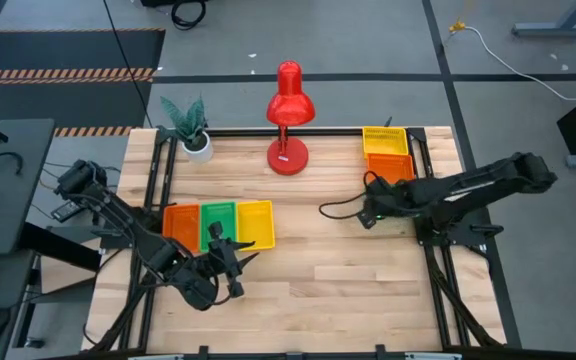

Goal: Stack baskets by color
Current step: Stack the right green bin on the left stacked green bins

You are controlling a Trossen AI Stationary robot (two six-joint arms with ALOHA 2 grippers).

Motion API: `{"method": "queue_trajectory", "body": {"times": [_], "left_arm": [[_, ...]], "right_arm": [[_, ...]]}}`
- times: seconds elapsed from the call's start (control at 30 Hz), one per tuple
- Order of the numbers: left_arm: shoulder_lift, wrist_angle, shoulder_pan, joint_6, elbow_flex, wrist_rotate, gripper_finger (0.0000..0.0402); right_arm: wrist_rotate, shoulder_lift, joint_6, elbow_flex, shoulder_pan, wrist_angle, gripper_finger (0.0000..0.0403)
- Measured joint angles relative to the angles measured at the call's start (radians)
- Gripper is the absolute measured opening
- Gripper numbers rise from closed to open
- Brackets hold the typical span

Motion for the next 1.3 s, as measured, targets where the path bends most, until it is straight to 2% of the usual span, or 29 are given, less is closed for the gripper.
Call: {"method": "queue_trajectory", "body": {"times": [0.23, 0.33, 0.63, 0.83, 0.93, 1.13, 1.3], "left_arm": [[0.058, 0.001, 0.000, 0.000, 0.000, 0.001, 0.0117], [0.077, 0.002, 0.000, -0.001, 0.000, 0.001, 0.0117], [0.086, 0.014, 0.000, 0.000, 0.000, 0.017, 0.0117], [0.093, 0.035, 0.024, 0.019, 0.000, 0.060, 0.0117], [0.106, 0.095, 0.056, 0.071, 0.001, 0.107, 0.0117], [0.181, 0.273, 0.128, 0.231, 0.001, 0.248, 0.0117], [0.280, 0.460, 0.195, 0.338, 0.000, 0.361, 0.0117]], "right_arm": [[-0.059, 0.137, -0.027, 0.000, -0.068, 0.032, 0.0161], [-0.091, 0.173, -0.067, 0.001, -0.069, 0.063, 0.0143], [-0.164, 0.195, -0.169, 0.006, 0.082, 0.216, 0.0015], [-0.232, 0.237, -0.359, 0.054, 0.235, 0.452, 0.0031], [-0.247, 0.296, -0.433, 0.093, 0.275, 0.547, 0.0022], [-0.305, 0.448, -0.512, 0.205, 0.311, 0.558, 0.0013], [-0.327, 0.553, -0.533, 0.290, 0.331, 0.557, 0.0054]]}}
